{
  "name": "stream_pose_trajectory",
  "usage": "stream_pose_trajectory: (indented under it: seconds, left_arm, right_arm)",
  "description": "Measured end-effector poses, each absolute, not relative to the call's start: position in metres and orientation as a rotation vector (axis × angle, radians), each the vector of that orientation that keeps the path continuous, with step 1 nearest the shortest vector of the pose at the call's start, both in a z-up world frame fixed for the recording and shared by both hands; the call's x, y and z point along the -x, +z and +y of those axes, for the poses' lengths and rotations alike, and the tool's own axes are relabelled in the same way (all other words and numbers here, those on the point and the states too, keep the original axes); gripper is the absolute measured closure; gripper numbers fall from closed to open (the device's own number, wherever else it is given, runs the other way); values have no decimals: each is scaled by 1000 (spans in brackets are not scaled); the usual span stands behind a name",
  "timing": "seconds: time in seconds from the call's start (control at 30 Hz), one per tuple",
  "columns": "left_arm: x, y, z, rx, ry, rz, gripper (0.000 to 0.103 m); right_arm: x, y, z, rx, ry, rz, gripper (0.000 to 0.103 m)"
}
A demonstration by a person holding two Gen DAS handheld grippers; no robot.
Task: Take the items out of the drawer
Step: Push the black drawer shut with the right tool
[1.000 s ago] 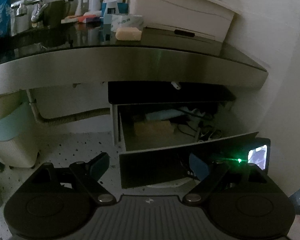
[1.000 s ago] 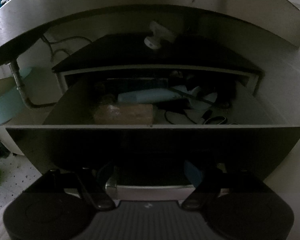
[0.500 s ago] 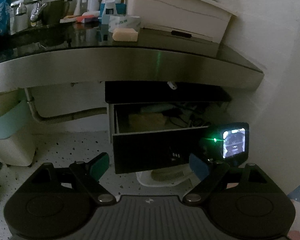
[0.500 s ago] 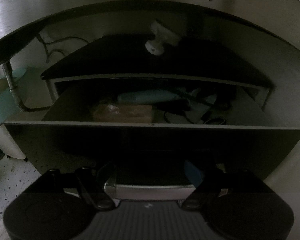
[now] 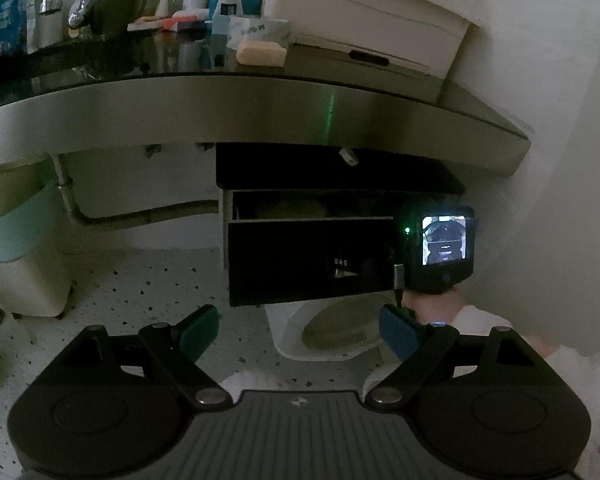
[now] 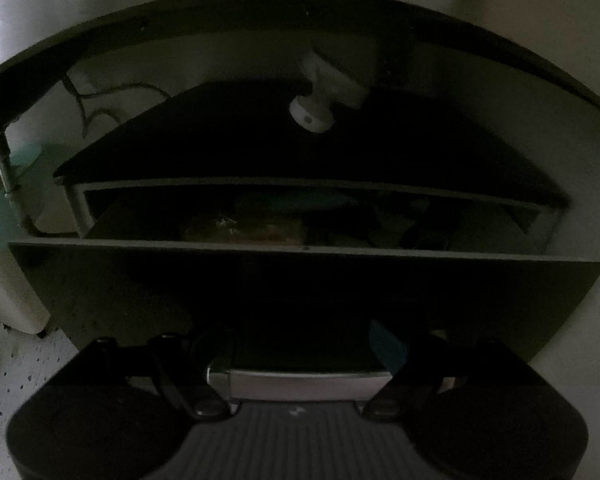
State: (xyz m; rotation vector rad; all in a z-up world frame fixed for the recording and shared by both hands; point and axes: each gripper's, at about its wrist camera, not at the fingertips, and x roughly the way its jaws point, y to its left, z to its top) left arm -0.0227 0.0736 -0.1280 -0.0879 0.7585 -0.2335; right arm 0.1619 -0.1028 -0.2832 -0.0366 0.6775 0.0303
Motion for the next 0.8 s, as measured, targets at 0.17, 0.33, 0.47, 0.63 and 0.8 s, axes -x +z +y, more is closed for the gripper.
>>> stream_pose_trajectory:
  seconds: [0.17, 0.33, 0.47, 0.63, 0.8]
  left_arm:
    - [22, -126, 77, 93, -223, 754, 15]
    - [22, -125, 78, 89, -218, 754, 15]
    - [22, -125, 80, 89, -209, 760, 15]
    - [23, -124, 80, 83, -200, 759, 15]
    - [25, -125, 79, 83, -200, 767, 16]
  right_arm:
    - [-175, -283, -105, 41, 27, 683, 18]
    - [-183, -284, -106, 35, 31, 676, 18]
    - [-189, -286, -110, 4, 37, 681, 18]
    - [-195, -287, -111, -2, 46, 677, 18]
    - [-201, -288, -110, -6, 40, 671, 18]
